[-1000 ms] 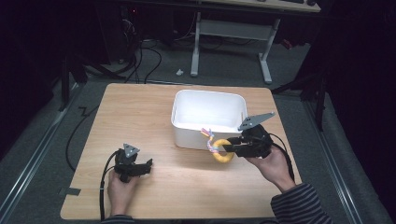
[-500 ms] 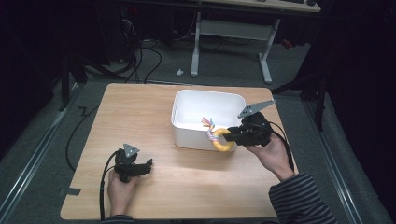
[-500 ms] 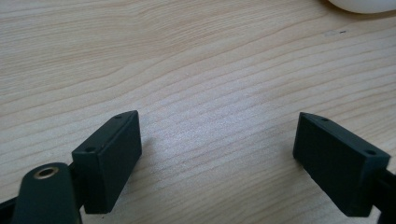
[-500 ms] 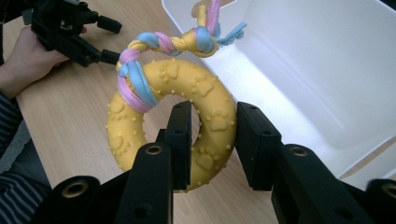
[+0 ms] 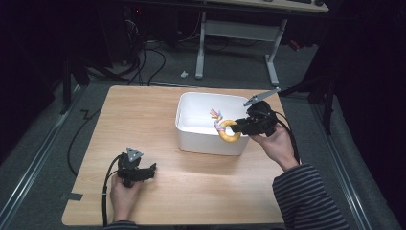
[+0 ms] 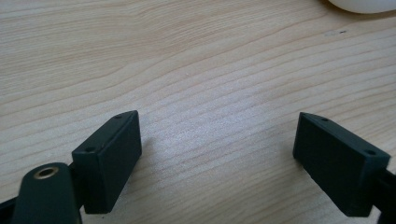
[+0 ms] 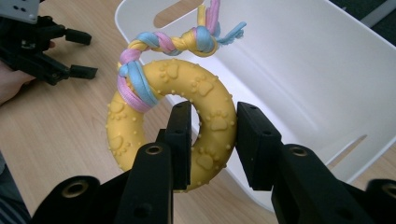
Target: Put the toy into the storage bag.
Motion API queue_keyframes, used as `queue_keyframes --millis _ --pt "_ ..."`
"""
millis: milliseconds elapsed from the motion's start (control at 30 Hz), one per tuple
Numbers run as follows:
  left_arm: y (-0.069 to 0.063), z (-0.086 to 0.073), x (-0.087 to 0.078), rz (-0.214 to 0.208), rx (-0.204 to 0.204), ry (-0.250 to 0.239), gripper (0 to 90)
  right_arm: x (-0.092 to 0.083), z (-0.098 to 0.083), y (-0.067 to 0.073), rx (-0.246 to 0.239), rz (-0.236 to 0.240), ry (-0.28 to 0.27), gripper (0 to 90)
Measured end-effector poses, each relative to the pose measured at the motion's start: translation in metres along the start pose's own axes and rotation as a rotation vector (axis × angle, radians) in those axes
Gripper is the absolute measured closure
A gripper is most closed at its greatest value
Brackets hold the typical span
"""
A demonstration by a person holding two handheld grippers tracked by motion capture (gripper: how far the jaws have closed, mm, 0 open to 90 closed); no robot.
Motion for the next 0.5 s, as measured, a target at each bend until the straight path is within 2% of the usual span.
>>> queue_keyframes --millis 500 --pt "0.0 0.0 0.0 0.0 0.0 0.0 15.7 0.013 0.014 -0.035 0.084 -0.049 0.016 67.8"
Point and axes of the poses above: each handheld gripper's, and its own axes: x roughly forward along the jaws, z roughly out of its top, y roughly to its left, the point moved 10 cm from there along x, roughly forward along the jaws, and after that the axes turned 5 degrees about y, right-handed, at the moved point
